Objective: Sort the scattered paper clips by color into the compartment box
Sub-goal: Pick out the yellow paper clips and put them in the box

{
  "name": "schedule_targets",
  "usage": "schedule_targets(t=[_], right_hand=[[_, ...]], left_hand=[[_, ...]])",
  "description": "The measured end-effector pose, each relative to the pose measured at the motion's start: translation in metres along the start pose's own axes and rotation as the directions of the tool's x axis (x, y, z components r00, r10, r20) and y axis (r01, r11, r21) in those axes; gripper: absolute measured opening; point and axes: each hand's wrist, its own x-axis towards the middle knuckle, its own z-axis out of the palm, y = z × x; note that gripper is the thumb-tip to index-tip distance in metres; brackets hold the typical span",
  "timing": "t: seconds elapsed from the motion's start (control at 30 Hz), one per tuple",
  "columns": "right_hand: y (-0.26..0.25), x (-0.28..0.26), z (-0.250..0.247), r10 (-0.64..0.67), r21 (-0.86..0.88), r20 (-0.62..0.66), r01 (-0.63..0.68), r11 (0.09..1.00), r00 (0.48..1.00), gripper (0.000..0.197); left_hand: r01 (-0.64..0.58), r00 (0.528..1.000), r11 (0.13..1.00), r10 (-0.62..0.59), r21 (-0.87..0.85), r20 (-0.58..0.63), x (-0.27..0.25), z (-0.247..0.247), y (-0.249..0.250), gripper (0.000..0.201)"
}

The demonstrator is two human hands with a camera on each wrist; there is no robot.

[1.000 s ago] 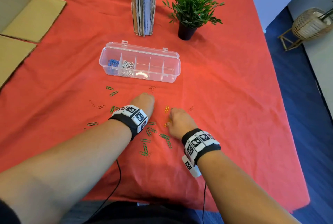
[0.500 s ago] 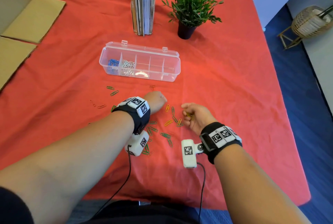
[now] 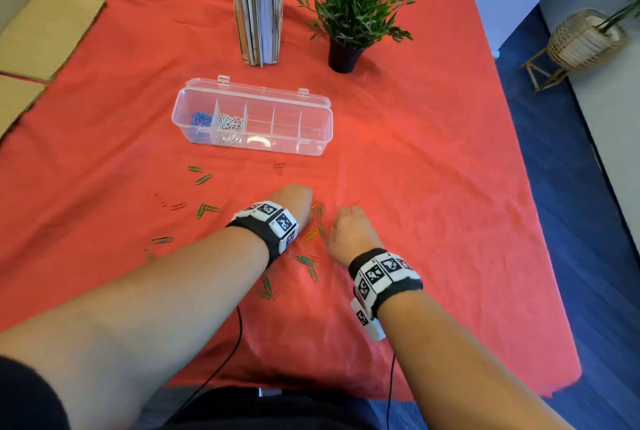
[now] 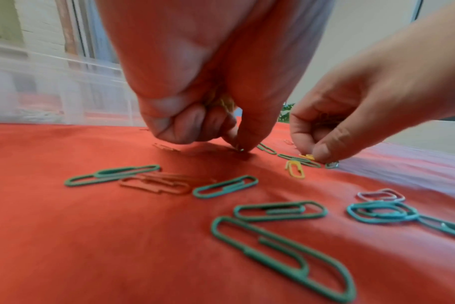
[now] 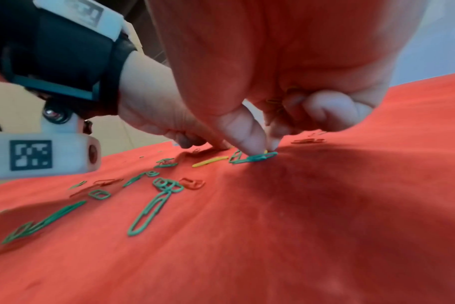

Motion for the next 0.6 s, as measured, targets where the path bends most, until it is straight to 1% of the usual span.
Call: schedule_targets(t=[0.07,0.13,0.23,0.3,0.4,0.47,0.53,0.6], right_hand=[[-0.003,0.0,-0.001,0.02,-0.02,0.025,-0.02,1.0,0.999,0.041],[-0.003,0.001,-0.002,0.045,-0.011,0.046,-0.045,0.999,0.998,0.04],[-0.008,0.0,0.0,-0.007,-0.051,0.059,0.01,0.999,0.998,0.037],[-0.014,-0.002,0.001,-0.03,-0.052,0.042,0.032,0.998,0.999,0.033],[-0.021,-0.004,0.005,-0.012,-0.015,0.028,0.013,1.0,1.0,0.029],[-0.024,-0.002,0.003,-0.002,0.004,0.02,0.002,1.0,1.0,0.03],[-0.022,0.005,-0.005,0.037,0.073,0.024,-0.038,0.997,0.999,0.029],[-0.014,0.013,-0.018,0.108,0.165,0.051,-0.115,0.98,0.993,0.027]], left_hand=[[0.004,1.0,0.997,-0.005,-0.071,-0.004,-0.003,0.0,-0.005,0.024],[-0.003,0.999,0.99,-0.003,-0.143,-0.04,-0.009,0.0,-0.014,0.021],[-0.012,0.997,0.96,-0.009,-0.28,-0.074,-0.022,-0.004,-0.026,0.018],[-0.001,0.998,0.921,-0.023,-0.389,-0.057,-0.03,-0.007,-0.031,0.018],[0.019,1.0,0.888,-0.017,-0.46,0.008,-0.036,-0.005,-0.035,0.028],[0.006,1.0,0.905,0.003,-0.425,0.02,-0.04,-0.001,-0.034,0.027],[-0.068,0.998,0.957,0.061,-0.283,-0.033,-0.04,0.005,-0.031,0.028],[-0.126,0.991,0.982,0.12,-0.14,-0.051,-0.039,0.011,-0.024,0.029]])
